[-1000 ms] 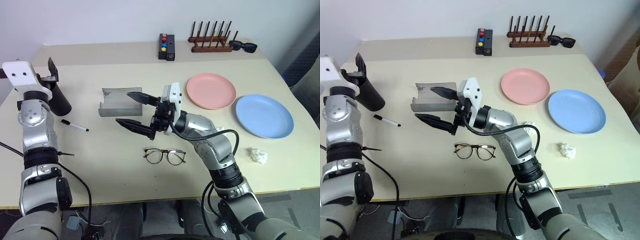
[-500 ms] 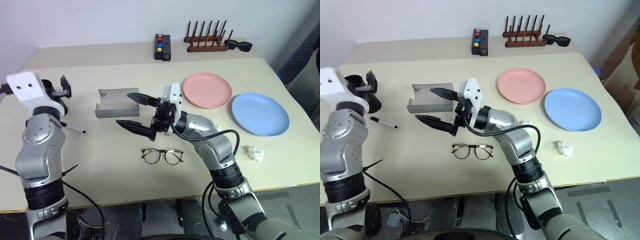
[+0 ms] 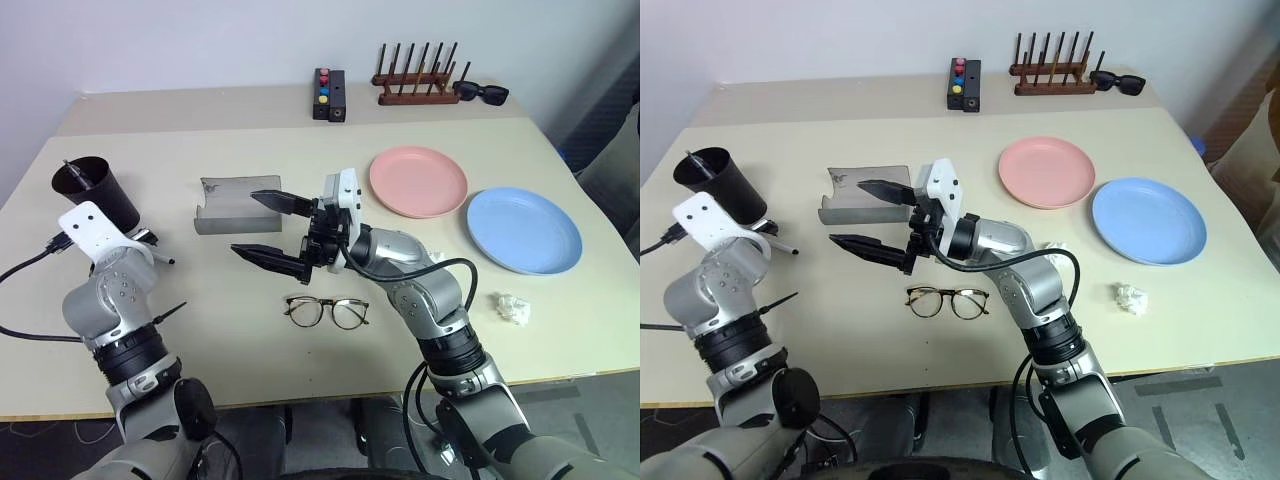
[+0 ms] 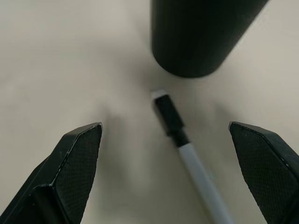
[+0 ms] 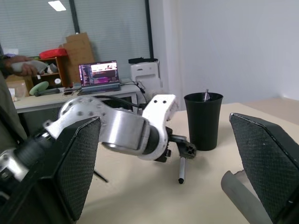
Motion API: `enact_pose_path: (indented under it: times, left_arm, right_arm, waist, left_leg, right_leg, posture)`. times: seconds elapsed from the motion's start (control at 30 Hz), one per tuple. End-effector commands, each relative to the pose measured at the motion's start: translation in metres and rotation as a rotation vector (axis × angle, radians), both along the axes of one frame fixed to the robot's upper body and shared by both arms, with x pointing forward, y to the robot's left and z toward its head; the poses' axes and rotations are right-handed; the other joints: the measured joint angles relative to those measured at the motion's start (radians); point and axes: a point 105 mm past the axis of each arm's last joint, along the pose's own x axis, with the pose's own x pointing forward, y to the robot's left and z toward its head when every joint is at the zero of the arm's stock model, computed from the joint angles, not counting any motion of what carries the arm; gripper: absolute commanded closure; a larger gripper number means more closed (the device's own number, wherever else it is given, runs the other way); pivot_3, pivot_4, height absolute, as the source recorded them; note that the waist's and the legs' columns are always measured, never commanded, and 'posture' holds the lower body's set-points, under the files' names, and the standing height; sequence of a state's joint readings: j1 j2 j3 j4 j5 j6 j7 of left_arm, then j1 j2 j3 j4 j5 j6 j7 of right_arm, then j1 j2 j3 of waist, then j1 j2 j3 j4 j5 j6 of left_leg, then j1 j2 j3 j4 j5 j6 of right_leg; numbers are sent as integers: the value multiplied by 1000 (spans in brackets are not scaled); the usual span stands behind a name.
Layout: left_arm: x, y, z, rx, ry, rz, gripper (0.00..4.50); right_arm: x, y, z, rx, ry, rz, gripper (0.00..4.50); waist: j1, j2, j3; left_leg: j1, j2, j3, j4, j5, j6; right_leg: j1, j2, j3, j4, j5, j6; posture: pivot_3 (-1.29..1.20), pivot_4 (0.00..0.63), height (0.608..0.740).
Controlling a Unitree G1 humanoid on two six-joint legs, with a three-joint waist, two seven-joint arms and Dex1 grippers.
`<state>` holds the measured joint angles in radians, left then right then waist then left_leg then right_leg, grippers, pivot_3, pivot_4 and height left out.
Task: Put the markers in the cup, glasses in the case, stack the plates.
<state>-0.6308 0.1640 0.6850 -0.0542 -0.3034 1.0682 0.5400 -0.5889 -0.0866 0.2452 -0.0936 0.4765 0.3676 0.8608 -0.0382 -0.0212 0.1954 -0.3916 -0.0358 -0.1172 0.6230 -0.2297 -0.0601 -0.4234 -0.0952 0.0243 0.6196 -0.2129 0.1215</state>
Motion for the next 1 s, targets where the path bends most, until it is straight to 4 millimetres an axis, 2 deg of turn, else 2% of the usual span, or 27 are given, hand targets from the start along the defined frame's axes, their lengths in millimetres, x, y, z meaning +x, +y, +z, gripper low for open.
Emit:
enact_pose_path:
  times: [0.03,0.37,0.47,0.67,0.7,0.77,0.9,1.0]
  left_arm:
    - [7,3,4,-41,-2,33,67]
    - [9,11,-10,-134,148,158,67]
    - [6,10,-11,-162,180,182,915]
    - [-2,15,-8,-159,216,235,3807]
    - [-3,16,-8,-158,220,243,4409]
    - [-5,17,-6,-155,221,247,4466]
    - [-2,17,12,-9,165,179,4466]
    - [9,0,36,80,-27,-10,4466]
  right_arm:
    - [-4,-1,9,23,-25,8,0]
    - [-3,-5,9,18,-25,-21,0]
    - [-3,-5,9,18,-23,-22,0]
    - [-4,-4,9,21,-18,-13,0]
    - [-4,-3,9,21,-17,-11,0]
    - [-4,-3,8,20,-15,-6,0]
    - [-5,-2,8,20,-13,1,0]
    - [-6,-2,8,20,-13,2,0]
  waist:
    - [-1,0,0]
    - [-5,0,0]
    - [-6,0,0]
    - [-4,0,0]
    - [-4,0,0]
    - [-4,0,0]
    - [-6,0,0]
    - [-5,0,0]
  left_leg:
    - [0,0,0,0,0,0]
    - [0,0,0,-1,0,-1]
    - [0,0,0,-1,0,-1]
    - [0,0,0,-1,1,-1]
    - [0,0,0,-1,1,-1]
    - [0,0,0,-1,1,-2]
    - [0,0,0,-2,1,-2]
    - [0,0,0,-2,1,-3]
  right_leg:
    - [0,0,0,0,0,0]
    - [0,0,0,0,0,0]
    - [0,0,0,0,0,0]
    - [-1,0,0,0,0,0]
    - [-1,0,0,0,0,0]
    - [-1,0,0,0,0,0]
    - [-1,0,0,0,0,0]
    - [-1,0,0,0,0,0]
  posture:
    - [0,150,739]
    - [0,150,739]
    - [0,150,739]
    - [0,150,739]
    - [0,150,739]
    - [0,150,739]
    - [0,150,739]
    - [0,150,739]
